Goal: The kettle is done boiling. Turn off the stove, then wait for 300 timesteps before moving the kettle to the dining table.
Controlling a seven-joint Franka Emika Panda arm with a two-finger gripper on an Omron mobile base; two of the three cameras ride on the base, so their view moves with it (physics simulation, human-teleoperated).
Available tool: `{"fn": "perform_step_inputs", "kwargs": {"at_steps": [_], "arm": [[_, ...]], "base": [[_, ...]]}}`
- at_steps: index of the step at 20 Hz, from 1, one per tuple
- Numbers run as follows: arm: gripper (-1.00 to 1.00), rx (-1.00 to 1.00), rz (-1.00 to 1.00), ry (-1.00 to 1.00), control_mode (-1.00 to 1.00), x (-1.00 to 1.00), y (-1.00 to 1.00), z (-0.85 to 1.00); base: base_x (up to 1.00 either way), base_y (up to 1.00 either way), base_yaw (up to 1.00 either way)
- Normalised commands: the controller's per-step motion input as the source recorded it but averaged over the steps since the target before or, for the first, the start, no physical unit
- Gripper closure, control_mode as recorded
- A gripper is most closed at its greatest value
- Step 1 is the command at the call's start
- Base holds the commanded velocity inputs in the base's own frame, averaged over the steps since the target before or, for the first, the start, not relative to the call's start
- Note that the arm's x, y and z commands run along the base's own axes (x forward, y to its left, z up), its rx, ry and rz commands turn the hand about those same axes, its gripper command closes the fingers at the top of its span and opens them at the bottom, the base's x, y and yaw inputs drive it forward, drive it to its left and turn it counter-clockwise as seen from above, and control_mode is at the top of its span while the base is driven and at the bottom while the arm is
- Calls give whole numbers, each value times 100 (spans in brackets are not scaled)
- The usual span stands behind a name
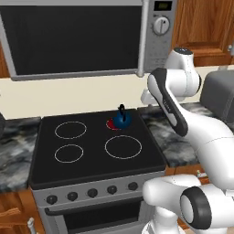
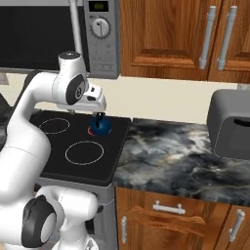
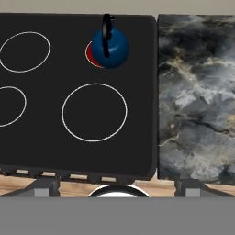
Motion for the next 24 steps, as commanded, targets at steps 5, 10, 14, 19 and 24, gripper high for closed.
{"fn": "perform_step_inputs", "kwargs": {"at_steps": [5,10,14,19,24], "arm": [[-100,0,0,0,100,0,0,0],[-100,0,0,0,100,0,0,0],[-100,0,0,0,100,0,0,0],[-100,0,0,-1,-100,0,1,0],[-100,-4,0,0,-100,0,22,0]], "base": [[-17,-51,0],[-14,-47,0],[-5,-25,0],[0,0,0],[0,0,0]]}}
